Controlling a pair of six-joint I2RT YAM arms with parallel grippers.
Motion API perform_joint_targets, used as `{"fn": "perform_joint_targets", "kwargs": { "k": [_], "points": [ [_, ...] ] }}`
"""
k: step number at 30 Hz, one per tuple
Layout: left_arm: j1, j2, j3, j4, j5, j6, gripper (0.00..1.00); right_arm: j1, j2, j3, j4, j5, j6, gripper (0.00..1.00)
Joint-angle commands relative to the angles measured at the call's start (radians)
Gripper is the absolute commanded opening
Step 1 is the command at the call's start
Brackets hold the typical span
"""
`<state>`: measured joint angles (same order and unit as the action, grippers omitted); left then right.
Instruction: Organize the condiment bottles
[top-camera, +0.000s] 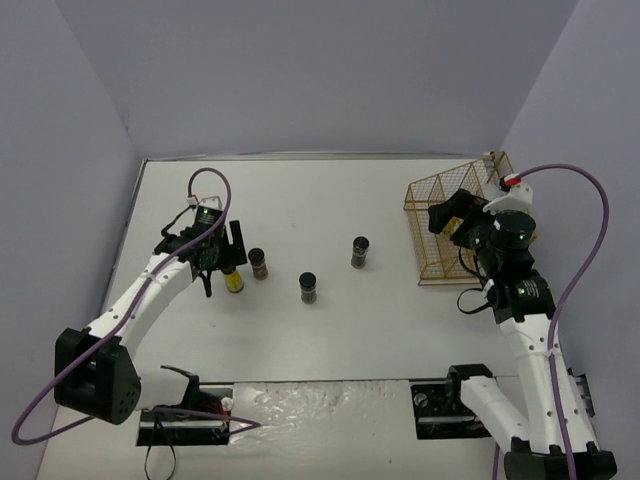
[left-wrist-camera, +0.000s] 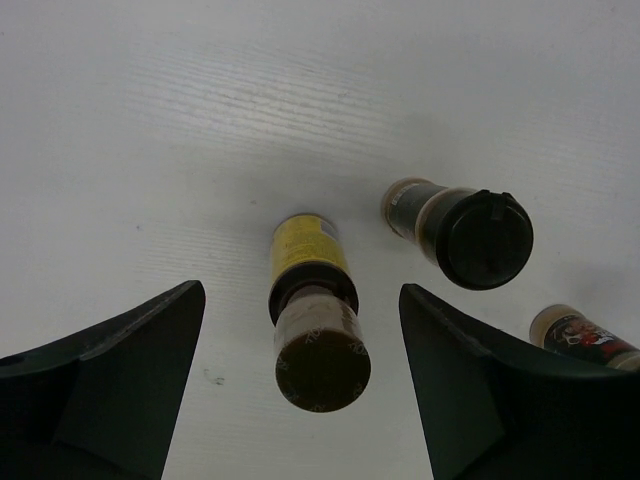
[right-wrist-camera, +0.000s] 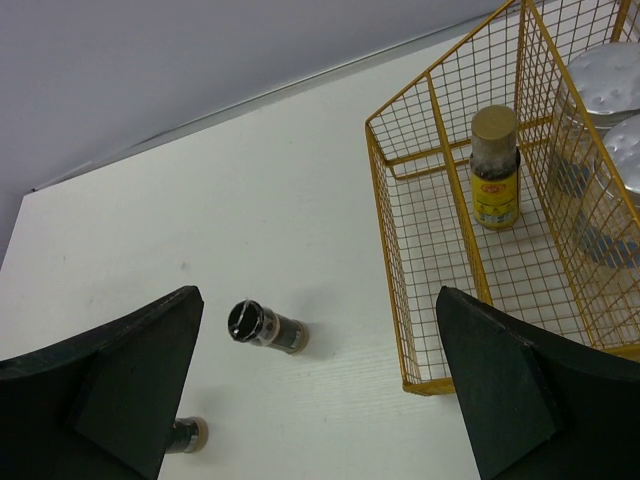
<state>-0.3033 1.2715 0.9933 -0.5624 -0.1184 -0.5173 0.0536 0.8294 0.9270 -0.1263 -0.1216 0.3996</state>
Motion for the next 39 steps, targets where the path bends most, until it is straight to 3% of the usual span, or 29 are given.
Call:
{"fn": "perform_joint_targets", "kwargs": {
  "k": [1,4,9,13,18,22,27,30,39],
  "points": [
    [-0.018,-0.011,0.021,0.029,-0.041,-0.041,0.68,0.005,-0.025,-0.020,0.043,-0.030,-0.006,1.00],
    [-0.019,-0.009,0.027,0.016,-0.054,-0.041,0.56,0.005,-0.030,-0.027,0.040,-0.033,-0.008,1.00],
    [-0.023,-0.040,0.032,-0.022,-0.064,-0.039,0.15,0.005,-0.058,-0.049,0.036,-0.022,-0.010,1.00],
    [-0.023,-0.074,0.064,-0.077,-0.070,-0.021,0.00,0.005,-0.064,-0.060,0.036,-0.021,-0.011,1.00],
    [-0.023,-0.103,0.213,-0.179,-0.082,0.042,0.00,0.005,-0.063,-0.060,0.035,-0.031,-0.013,1.00],
    [-0.022,-0.060,0.435,-0.218,-0.023,0.118,0.00,0.005,-0.069,-0.060,0.034,-0.040,-0.012,1.00],
    [-0.053,0.091,0.656,-0.221,0.118,0.164,0.00,0.005,-0.073,-0.054,0.025,-0.048,-0.015,1.00],
    [-0.106,0.199,0.779,-0.222,0.118,0.191,0.00,0.005,-0.074,-0.044,0.018,-0.058,-0.017,1.00],
    [-0.260,0.436,0.913,-0.141,0.126,0.194,0.00,0.005,-0.104,-0.040,-0.018,-0.060,-0.034,1.00]
  ]
}}
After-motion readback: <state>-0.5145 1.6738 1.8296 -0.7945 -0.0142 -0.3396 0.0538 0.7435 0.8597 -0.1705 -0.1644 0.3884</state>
